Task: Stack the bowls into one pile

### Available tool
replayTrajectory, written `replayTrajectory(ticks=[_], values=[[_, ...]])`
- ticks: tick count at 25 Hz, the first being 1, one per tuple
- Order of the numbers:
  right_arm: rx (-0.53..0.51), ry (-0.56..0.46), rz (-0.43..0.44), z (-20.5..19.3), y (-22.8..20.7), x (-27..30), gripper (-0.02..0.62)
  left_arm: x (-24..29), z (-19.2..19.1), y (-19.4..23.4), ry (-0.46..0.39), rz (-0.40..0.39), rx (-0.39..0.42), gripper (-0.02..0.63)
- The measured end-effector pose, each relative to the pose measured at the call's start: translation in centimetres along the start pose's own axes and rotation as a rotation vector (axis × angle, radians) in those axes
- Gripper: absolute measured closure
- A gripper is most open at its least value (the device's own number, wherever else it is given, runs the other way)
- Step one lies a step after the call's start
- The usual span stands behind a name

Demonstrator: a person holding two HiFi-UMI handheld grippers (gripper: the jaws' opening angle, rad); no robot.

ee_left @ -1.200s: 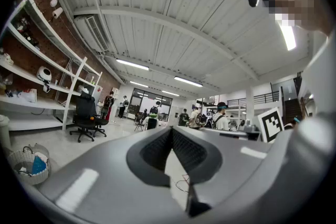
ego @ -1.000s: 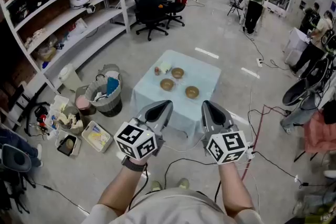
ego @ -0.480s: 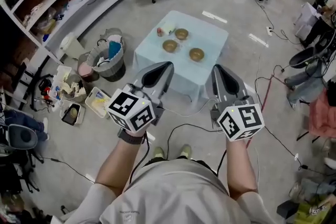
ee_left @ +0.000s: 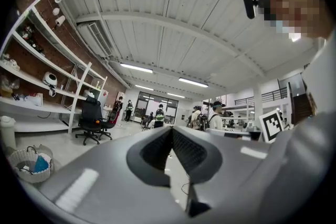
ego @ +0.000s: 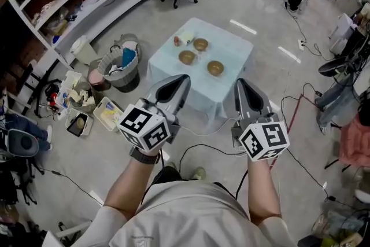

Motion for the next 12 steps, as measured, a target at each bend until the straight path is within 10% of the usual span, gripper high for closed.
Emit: replayTrajectory(ticks=[12], values=[[0.006, 0.011, -0.013, -1.5, -1.3, 2.6, 0.586, 1.8, -0.7, 3.0, -0.006, 0.009, -0.006, 0.600]])
Point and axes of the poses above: the fingertips, and each gripper's own axes: x forward along the fingers, y to its left, z out of its top, the point moved 1 cm from there along -x, backward along the fingers, and after that the axes turned 11 degrees about -y, right-handed, at the moved point
